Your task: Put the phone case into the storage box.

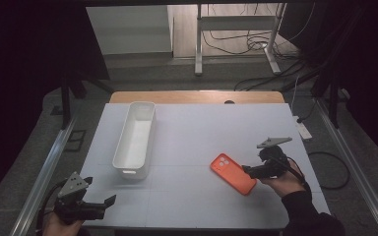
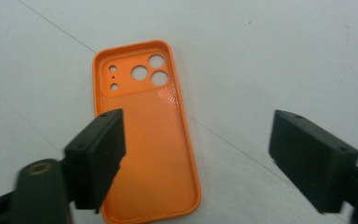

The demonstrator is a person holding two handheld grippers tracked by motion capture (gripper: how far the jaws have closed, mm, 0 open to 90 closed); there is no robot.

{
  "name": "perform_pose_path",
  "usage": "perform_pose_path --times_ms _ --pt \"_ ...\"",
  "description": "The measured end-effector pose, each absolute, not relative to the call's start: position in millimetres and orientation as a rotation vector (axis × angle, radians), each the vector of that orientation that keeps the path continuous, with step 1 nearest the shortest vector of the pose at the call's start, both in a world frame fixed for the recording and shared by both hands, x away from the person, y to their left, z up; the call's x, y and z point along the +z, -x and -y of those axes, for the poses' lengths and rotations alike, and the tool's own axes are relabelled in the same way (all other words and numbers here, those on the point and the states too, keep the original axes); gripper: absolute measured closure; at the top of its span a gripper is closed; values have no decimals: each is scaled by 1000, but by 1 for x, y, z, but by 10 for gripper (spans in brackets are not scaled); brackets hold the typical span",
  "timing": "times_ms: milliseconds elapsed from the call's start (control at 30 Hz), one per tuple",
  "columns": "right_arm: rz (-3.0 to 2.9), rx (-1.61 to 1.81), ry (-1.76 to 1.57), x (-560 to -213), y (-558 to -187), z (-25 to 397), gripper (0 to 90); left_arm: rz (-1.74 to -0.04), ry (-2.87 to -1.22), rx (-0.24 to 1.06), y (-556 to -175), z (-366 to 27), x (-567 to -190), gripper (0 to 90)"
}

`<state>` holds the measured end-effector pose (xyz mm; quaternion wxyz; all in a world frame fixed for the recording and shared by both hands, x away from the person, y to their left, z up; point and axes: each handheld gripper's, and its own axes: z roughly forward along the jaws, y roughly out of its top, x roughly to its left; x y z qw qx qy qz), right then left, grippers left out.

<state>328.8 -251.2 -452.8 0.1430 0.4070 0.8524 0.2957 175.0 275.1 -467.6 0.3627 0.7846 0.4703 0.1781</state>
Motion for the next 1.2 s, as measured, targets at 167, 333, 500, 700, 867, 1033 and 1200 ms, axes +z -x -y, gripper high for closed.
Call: perform_pose_path --times_ms 167,333,500,700,867,1033,1200 --pt "-2444 885 -1210 -455 -328 255 3 -1210 -2020 459 -175 -275 -468 3" --pt "-2421 893 -1215 -460 -330 258 0 -1212 -2021 458 -175 -275 -468 3" --pt "-2442 858 -1191 -467 -333 256 0 -1213 -2020 458 -175 -275 -468 4" --pt "-2464 812 -1189 -480 -338 254 0 -1212 -2023 459 -175 -275 -468 4" --pt "-2478 801 -1200 -488 -341 255 0 -1212 -2023 460 -175 -275 -468 4" --pt "-2499 769 -1197 -496 -344 254 0 -1213 -2025 458 -175 -274 -468 4" --pt "-2545 696 -1190 -507 -347 249 0 -1213 -2025 459 -175 -274 -468 4"
